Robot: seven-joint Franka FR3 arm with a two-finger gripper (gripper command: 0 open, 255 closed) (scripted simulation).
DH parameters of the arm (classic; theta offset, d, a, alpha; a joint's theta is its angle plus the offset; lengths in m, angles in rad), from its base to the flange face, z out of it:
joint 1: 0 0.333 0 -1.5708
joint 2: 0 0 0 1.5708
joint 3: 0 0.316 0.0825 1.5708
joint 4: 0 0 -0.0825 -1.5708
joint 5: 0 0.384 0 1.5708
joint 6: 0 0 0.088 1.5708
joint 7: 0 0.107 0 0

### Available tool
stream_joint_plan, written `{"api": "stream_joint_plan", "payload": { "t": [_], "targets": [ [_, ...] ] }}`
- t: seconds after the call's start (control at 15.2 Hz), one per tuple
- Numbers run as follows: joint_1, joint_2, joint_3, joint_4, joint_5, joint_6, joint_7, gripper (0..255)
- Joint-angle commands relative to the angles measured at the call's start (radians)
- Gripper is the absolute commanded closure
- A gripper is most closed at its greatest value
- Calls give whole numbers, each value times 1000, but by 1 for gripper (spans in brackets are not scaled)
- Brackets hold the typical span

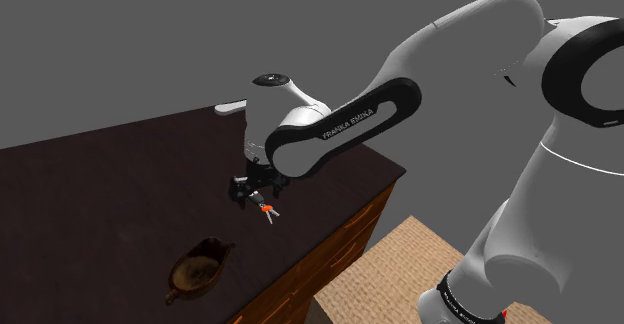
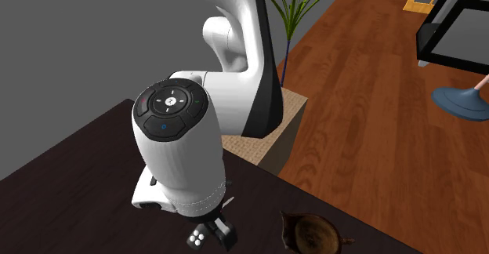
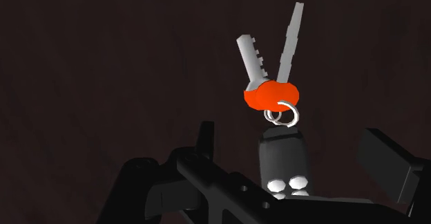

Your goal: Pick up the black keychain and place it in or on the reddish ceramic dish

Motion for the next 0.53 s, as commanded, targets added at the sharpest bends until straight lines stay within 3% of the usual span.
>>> {"api": "stream_joint_plan", "payload": {
  "t": [0.0,0.07,0.46],
  "targets": [
    [0,0,0,0,0,0,0,0],
    [0,0,0,0,0,0,0,255],
    [0,2,0,0,-1,1,0,255]
  ]
}}
